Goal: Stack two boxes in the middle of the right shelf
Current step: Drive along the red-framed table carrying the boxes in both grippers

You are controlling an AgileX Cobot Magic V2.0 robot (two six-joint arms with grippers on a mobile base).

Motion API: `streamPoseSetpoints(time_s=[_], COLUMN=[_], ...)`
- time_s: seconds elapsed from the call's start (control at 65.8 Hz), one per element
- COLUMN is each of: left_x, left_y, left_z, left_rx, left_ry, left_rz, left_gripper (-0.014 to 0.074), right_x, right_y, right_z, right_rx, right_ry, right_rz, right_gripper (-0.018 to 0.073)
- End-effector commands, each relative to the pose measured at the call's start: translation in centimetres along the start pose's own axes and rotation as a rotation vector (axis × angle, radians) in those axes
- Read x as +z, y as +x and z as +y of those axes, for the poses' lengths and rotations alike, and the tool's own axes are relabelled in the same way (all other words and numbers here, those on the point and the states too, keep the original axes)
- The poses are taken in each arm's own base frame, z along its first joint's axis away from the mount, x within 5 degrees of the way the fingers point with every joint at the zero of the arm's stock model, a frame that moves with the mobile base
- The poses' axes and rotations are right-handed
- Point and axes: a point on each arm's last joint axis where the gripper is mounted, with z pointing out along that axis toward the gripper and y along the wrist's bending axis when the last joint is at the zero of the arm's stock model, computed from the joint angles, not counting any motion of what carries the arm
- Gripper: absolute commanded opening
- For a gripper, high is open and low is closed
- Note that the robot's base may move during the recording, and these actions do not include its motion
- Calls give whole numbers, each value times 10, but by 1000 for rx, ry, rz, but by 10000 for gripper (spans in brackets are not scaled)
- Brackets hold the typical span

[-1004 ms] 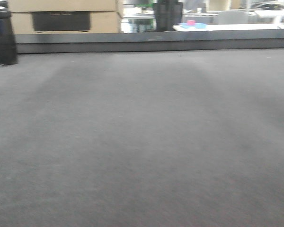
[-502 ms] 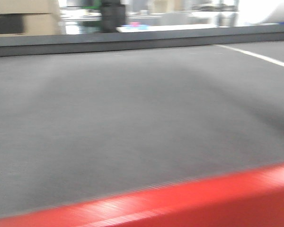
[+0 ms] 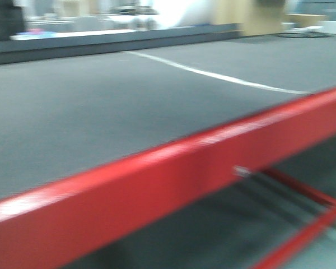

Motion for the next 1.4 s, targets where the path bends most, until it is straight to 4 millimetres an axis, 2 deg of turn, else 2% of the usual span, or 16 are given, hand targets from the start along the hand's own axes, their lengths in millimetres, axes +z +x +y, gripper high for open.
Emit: streamPoseSetpoints(time_s=[0.0,1.384], left_x=[-10,-10], left_y=[-9,-9], left_z=[-1,-1], left_rx=[1,1], left_ry=[5,5], left_rz=[-94,-94], left_gripper=[-111,-111], right_x=[-9,-9], right_y=[-7,-7], right_z=[-2,-2], right_rx=[-39,-39], right_ry=[37,37], right_rz=[-67,-67], right_gripper=[-153,-153])
